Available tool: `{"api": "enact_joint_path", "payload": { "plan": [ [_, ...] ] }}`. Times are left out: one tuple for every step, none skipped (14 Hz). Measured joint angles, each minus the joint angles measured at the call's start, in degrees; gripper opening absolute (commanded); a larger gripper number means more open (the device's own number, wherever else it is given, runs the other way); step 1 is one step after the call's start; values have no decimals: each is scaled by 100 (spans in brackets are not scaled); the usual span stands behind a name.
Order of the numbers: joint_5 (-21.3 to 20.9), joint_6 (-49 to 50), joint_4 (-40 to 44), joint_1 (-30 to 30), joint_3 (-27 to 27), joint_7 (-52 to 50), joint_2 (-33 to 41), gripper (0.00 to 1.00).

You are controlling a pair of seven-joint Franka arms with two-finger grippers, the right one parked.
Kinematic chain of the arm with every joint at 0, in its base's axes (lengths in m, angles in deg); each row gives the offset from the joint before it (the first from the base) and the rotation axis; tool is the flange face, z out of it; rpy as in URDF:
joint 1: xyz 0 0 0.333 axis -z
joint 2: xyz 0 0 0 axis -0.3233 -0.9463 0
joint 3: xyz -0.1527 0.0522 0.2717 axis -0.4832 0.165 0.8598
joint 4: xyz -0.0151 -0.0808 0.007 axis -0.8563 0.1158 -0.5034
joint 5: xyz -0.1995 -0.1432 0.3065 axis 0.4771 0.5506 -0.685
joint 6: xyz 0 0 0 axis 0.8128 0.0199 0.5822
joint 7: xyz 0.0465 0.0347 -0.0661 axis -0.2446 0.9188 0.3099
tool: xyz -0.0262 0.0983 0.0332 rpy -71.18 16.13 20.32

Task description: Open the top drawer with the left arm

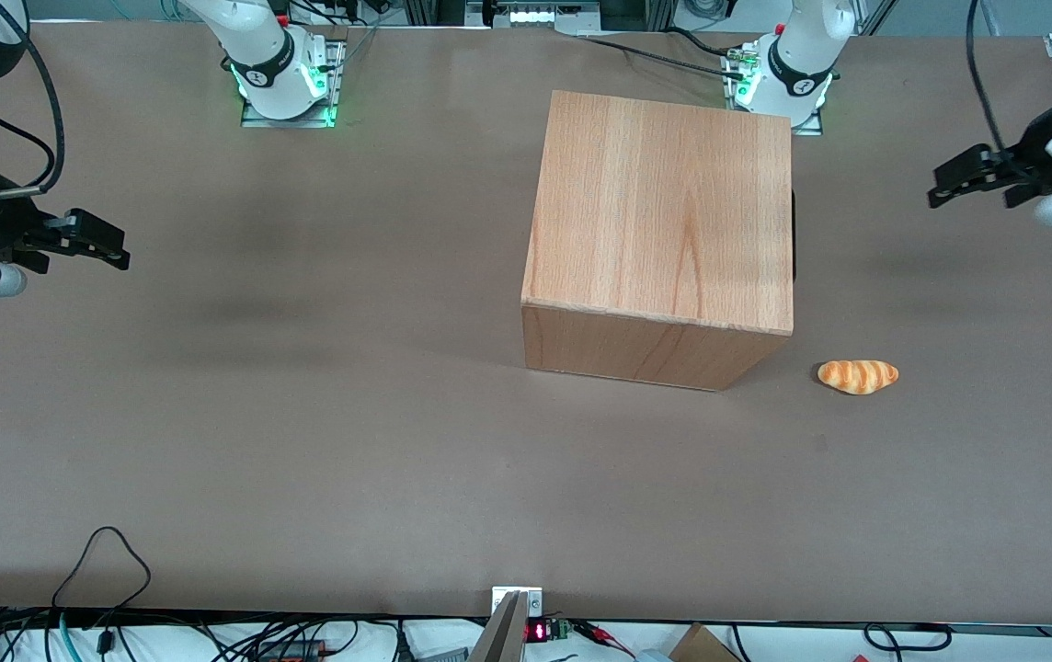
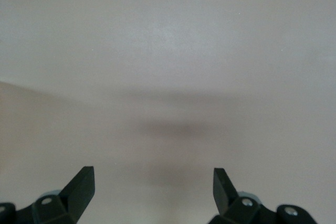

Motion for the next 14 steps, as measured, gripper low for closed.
{"api": "enact_joint_path", "payload": {
  "plan": [
    [72, -2, -57, 8, -15, 5, -40, 100],
    [141, -3, -99, 14, -36, 7, -88, 100],
    [213, -16, -138, 19, -60, 7, -142, 100],
    [293, -78, -212, 20, -82, 7, -189, 100],
    [361, -177, -330, 22, -101, 7, -226, 100],
    [417, -293, -466, 22, -123, 11, -247, 100],
    [470, -407, -605, 23, -164, 13, -262, 100],
    [518, -533, -740, 24, -213, 13, -276, 100],
    [591, -675, -883, 25, -260, 13, -284, 100],
    [638, -806, -1022, 26, -306, 13, -288, 100],
    [661, -937, -1154, 27, -357, 13, -291, 100],
    [675, -1051, -1268, 28, -408, 13, -296, 100],
    [682, -1131, -1349, 28, -452, 13, -307, 100],
    [690, -1176, -1396, 29, -479, 13, -327, 100]
  ]
}}
